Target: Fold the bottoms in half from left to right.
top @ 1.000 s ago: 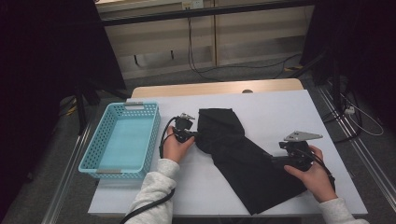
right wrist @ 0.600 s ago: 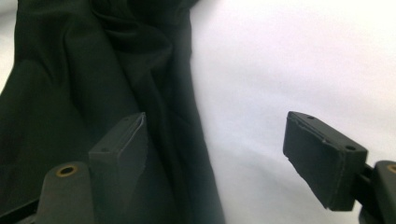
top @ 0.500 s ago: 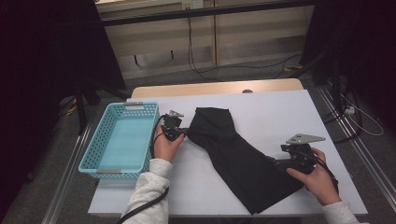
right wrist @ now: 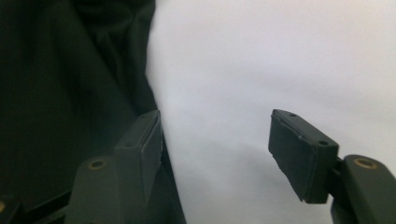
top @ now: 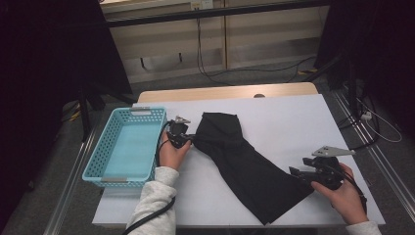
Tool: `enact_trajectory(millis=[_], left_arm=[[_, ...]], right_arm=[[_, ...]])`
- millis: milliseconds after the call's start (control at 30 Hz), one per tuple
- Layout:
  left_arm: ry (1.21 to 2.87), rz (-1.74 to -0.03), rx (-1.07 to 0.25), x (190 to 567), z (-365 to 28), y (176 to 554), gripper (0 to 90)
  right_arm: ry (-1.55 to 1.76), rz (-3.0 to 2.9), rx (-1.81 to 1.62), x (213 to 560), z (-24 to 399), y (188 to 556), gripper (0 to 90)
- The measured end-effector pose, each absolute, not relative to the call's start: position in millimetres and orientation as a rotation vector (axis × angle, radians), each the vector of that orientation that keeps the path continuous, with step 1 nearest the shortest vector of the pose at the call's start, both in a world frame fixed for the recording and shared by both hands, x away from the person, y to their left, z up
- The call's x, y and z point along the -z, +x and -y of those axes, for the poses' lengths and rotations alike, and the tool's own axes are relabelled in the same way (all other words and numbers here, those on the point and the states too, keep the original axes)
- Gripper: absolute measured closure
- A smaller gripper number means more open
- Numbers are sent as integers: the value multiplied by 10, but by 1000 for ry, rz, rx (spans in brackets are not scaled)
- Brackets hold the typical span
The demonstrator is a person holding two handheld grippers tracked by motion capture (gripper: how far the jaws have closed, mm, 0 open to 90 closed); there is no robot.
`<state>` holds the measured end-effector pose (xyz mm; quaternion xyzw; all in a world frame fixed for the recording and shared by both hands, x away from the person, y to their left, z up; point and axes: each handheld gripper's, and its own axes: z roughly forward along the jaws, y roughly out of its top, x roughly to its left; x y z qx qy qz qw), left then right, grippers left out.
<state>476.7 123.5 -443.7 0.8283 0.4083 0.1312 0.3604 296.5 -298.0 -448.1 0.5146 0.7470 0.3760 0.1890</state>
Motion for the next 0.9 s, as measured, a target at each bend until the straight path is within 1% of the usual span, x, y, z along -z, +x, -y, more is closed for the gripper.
enact_trajectory(millis=[67, 100, 133, 167, 200, 267, 300, 333, 400, 533, 667, 767, 900], left_arm=[[2138, -1049, -336, 4443, -1230, 4763, 870], [2134, -1052, -330, 4449, -1229, 4762, 848], [2134, -1050, -325, 4456, -1230, 4763, 788], [2131, -1050, -315, 4462, -1225, 4762, 713], [2117, -1057, -305, 4470, -1217, 4756, 672], [2110, -1057, -303, 4472, -1212, 4752, 526], [2103, -1060, -294, 4471, -1213, 4748, 468], [2099, -1061, -293, 4471, -1211, 4744, 414], [2108, -1053, -282, 4476, -1205, 4741, 347], [2104, -1052, -280, 4485, -1207, 4719, 317], [2108, -1042, -281, 4471, -1207, 4683, 300], [2104, -1038, -288, 4459, -1209, 4659, 291], [2107, -1034, -286, 4459, -1212, 4636, 284]], right_arm=[[1457, -2064, -1085, 4428, 3002, 2944, 361], [1466, -2060, -1084, 4427, 3014, 2938, 362], [1477, -2068, -1087, 4447, 3029, 2935, 372], [1496, -2079, -1081, 4484, 3040, 2928, 410], [1498, -2090, -1064, 4509, 3043, 2924, 424], [1514, -2108, -1045, 4564, 3028, 2922, 433], [1518, -2117, -1039, 4582, 3016, 2925, 445], [1519, -2134, -1036, 4606, 3000, 2931, 449], [1495, -2142, -1041, 4616, 2968, 2925, 451], [1462, -2178, -1037, 4614, 2853, 2911, 490], [1414, -2231, -1012, 4603, 2722, 2898, 483], [1411, -2226, -993, 4603, 2684, 2889, 503], [1398, -2233, -972, 4595, 2648, 2880, 624]])
